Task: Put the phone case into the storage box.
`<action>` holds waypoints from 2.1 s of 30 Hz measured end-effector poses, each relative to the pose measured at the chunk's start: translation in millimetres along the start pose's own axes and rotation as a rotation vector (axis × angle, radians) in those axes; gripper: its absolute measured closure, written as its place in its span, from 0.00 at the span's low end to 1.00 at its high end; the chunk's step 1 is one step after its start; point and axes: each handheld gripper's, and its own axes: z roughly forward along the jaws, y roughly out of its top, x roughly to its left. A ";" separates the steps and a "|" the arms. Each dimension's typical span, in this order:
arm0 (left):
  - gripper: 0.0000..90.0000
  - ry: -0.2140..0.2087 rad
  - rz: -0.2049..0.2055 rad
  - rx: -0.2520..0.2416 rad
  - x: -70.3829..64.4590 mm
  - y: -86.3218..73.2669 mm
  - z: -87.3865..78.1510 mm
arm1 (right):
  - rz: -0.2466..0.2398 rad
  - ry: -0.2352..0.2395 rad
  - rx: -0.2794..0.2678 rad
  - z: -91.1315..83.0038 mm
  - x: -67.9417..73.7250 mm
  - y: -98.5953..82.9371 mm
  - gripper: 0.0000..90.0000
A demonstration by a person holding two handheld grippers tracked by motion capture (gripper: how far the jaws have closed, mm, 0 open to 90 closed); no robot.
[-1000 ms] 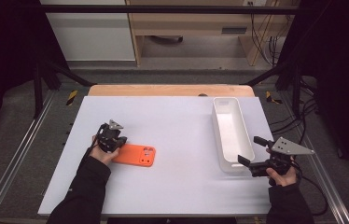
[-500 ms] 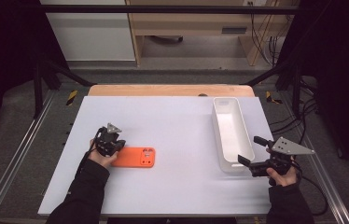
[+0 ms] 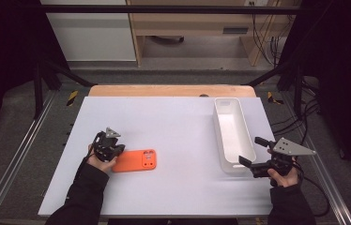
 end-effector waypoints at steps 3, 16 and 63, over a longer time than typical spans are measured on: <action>1.00 0.000 0.003 0.000 -1.3 -1.8 -1.8 | 0.001 -0.001 0.000 0.0 -0.1 0.0 0.00; 1.00 -0.015 0.005 -0.004 -8.6 -15.5 -13.5 | 0.001 0.002 0.000 -0.4 0.7 0.5 0.00; 0.94 -0.063 0.032 -0.130 -13.3 -28.3 -39.3 | -0.006 0.002 -0.002 -1.6 1.4 0.8 0.00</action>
